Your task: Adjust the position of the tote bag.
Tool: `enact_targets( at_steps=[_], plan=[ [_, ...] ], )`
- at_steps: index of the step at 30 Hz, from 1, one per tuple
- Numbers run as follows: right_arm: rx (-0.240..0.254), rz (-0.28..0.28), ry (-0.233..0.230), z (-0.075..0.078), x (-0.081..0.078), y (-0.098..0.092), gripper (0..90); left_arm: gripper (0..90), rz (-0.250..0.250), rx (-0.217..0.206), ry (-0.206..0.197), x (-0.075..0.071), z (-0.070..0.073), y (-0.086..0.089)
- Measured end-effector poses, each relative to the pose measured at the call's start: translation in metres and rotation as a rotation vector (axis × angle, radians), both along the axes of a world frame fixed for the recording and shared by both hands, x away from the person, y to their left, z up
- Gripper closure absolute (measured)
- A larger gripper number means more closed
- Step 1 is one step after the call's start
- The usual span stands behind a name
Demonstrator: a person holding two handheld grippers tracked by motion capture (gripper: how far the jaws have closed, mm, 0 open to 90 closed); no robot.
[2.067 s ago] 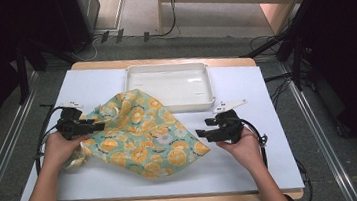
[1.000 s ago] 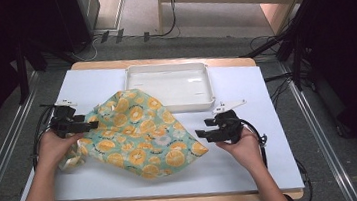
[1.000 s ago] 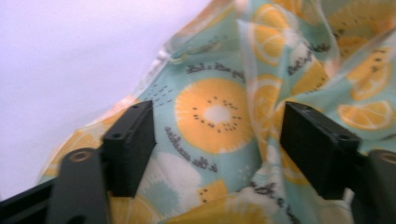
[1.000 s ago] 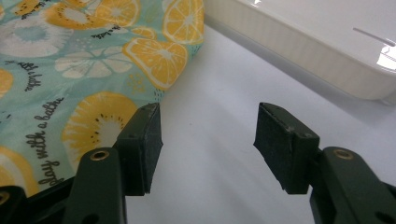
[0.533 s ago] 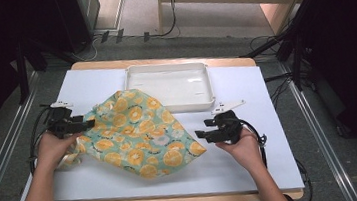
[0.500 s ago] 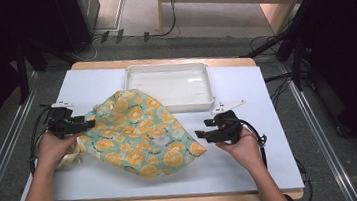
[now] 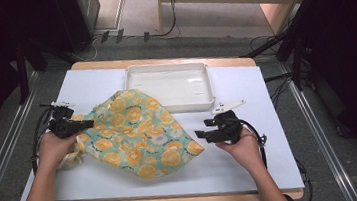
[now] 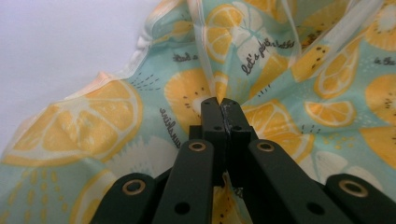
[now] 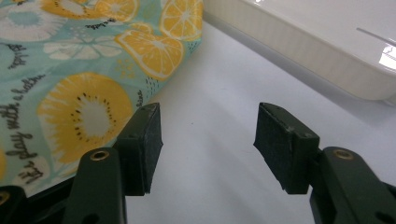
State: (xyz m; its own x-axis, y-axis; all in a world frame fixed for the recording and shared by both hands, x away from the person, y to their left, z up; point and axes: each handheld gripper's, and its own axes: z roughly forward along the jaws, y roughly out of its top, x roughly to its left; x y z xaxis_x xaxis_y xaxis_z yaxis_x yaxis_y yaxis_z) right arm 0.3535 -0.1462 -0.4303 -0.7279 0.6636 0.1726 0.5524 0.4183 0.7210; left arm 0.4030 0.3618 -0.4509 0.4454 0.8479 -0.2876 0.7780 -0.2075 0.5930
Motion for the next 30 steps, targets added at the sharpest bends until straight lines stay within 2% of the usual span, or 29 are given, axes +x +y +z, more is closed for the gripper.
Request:
enact_targets(
  at_steps=[3,9,14,26,30],
  plan=[
    [0.008,-0.002,-0.004,0.001,0.0,-0.001,42.1,90.0,-0.011,-0.045,-0.009,-0.003,0.009,-0.002],
    [0.013,-0.002,-0.006,0.002,0.0,-0.002,42.1,90.0,-0.045,-0.068,-0.041,-0.011,0.026,-0.01],
    [0.021,-0.004,-0.012,0.004,0.0,-0.004,42.3,90.0,-0.071,-0.109,-0.075,-0.019,0.041,-0.016],
    [0.037,0.0,-0.03,0.011,-0.001,-0.004,42.4,90.0,-0.152,-0.139,-0.108,-0.033,0.063,-0.039],
    [0.038,0.0,-0.034,0.012,0.0,-0.003,42.6,90.0,-0.171,-0.13,-0.124,-0.037,0.07,-0.046]
  ],
)
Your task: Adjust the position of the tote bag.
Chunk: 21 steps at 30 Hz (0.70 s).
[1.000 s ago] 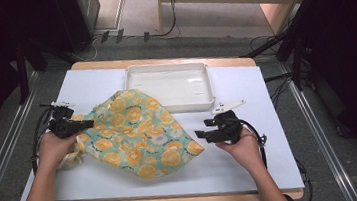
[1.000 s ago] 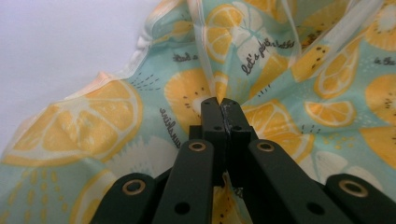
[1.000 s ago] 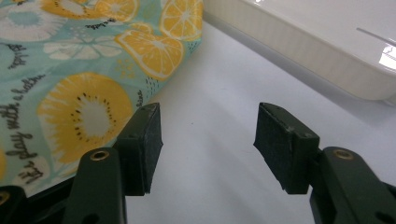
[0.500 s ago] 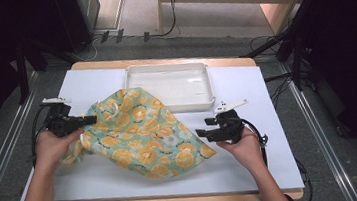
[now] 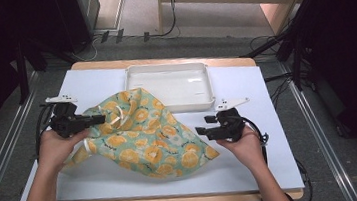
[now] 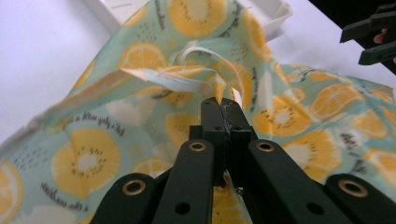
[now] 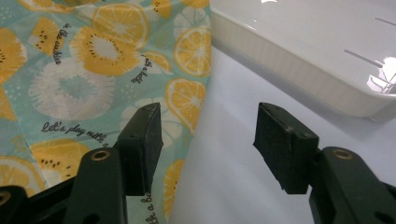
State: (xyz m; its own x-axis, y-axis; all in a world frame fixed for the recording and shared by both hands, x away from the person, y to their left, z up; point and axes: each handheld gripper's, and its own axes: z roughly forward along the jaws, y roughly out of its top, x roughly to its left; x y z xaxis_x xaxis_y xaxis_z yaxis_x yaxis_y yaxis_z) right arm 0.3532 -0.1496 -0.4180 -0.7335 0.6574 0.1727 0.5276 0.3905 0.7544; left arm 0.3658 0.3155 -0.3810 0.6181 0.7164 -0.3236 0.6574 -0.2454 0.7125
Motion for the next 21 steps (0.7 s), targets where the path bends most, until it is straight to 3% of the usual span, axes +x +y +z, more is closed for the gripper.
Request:
enact_targets(
  at_steps=[7,14,21],
  plan=[
    [0.004,0.011,-0.01,0.003,0.0,0.002,42.7,90.0,-0.03,-0.009,-0.02,-0.006,0.01,-0.014],
    [0.003,0.018,-0.017,0.006,0.0,0.005,42.7,90.0,-0.096,-0.006,-0.054,-0.014,0.022,-0.043],
    [0.007,0.017,-0.016,0.008,0.0,0.005,42.8,90.0,-0.135,-0.011,-0.058,-0.014,0.027,-0.061]
  ],
)
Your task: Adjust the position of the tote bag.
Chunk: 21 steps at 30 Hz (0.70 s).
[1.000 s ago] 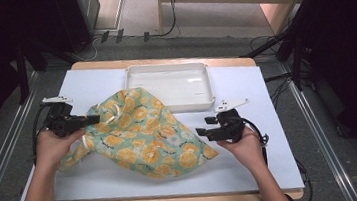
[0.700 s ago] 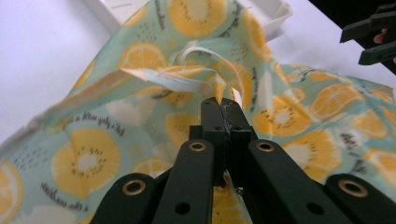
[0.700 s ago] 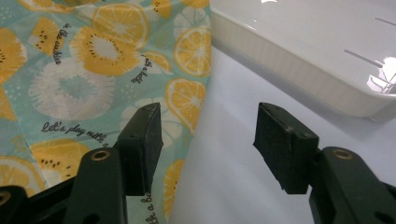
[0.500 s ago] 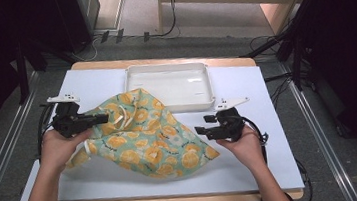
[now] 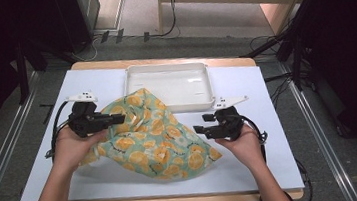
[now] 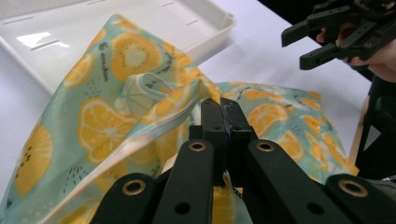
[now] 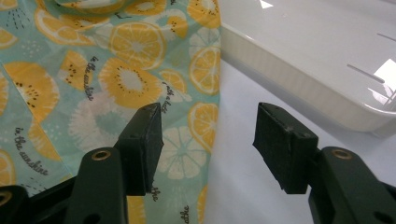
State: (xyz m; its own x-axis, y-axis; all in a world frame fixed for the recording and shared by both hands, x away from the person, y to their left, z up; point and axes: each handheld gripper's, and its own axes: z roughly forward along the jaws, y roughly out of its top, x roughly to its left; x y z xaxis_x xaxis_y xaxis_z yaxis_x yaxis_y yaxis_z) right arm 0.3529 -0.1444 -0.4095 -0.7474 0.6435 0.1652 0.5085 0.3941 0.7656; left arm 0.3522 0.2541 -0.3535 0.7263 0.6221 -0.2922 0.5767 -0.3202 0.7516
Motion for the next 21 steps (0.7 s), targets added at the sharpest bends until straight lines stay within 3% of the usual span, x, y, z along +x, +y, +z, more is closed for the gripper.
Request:
enact_targets(
  at_steps=[4,13,21],
  plan=[
    [-0.001,0.001,-0.004,0.001,0.0,0.0,42.8,90.0,-0.022,-0.014,-0.003,0.002,0.004,-0.012],
    [0.015,-0.008,-0.009,0.005,-0.002,-0.004,43.2,90.0,-0.108,-0.003,-0.012,0.004,0.015,-0.049],
    [0.015,-0.013,-0.007,0.007,-0.003,-0.005,43.4,90.0,-0.164,0.001,-0.013,0.006,0.016,-0.077]
  ],
)
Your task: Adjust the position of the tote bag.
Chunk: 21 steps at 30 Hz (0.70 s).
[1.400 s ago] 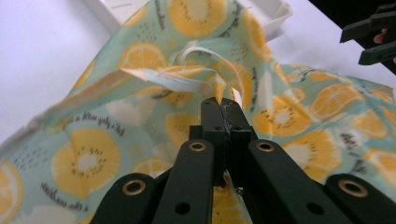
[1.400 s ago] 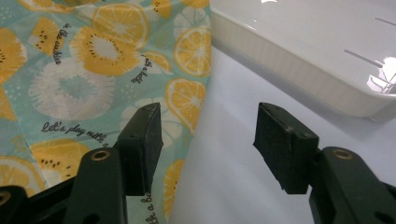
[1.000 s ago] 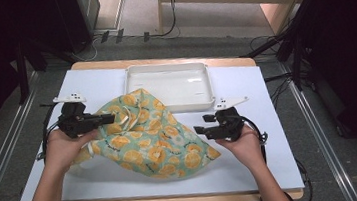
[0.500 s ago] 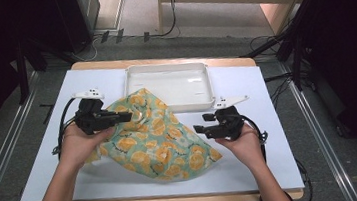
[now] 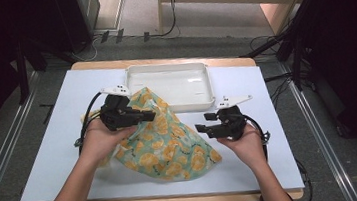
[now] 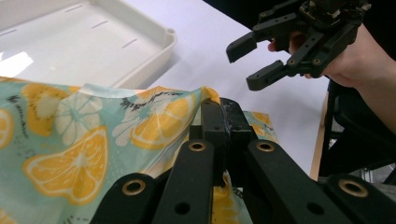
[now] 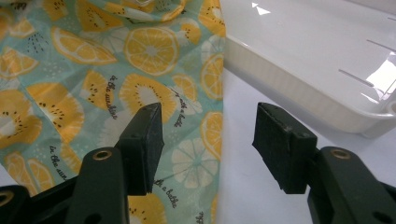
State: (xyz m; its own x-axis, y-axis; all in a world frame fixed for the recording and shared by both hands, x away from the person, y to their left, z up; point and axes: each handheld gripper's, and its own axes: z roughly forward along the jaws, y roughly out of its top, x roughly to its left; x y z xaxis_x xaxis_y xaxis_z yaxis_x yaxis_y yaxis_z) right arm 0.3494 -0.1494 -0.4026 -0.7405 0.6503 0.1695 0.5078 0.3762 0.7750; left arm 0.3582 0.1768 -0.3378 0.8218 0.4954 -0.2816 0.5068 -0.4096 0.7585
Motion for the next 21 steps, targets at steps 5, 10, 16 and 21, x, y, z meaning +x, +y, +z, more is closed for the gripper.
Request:
enact_targets(
  at_steps=[5,10,16,21],
  plan=[
    [-0.003,-0.002,-0.004,0.0,-0.001,-0.002,43.4,90.0,-0.031,-0.002,0.001,0.0,0.0,-0.015],
    [-0.006,-0.014,-0.007,0.001,-0.003,-0.007,43.4,90.0,-0.074,0.005,0.001,0.002,0.0,-0.036],
    [-0.008,-0.03,-0.012,0.001,-0.005,-0.014,43.3,90.0,-0.11,0.0,0.015,0.003,-0.006,-0.057],
    [-0.007,-0.043,-0.013,0.0,-0.006,-0.02,43.3,90.0,-0.144,0.007,0.022,0.004,-0.009,-0.074]
  ],
)
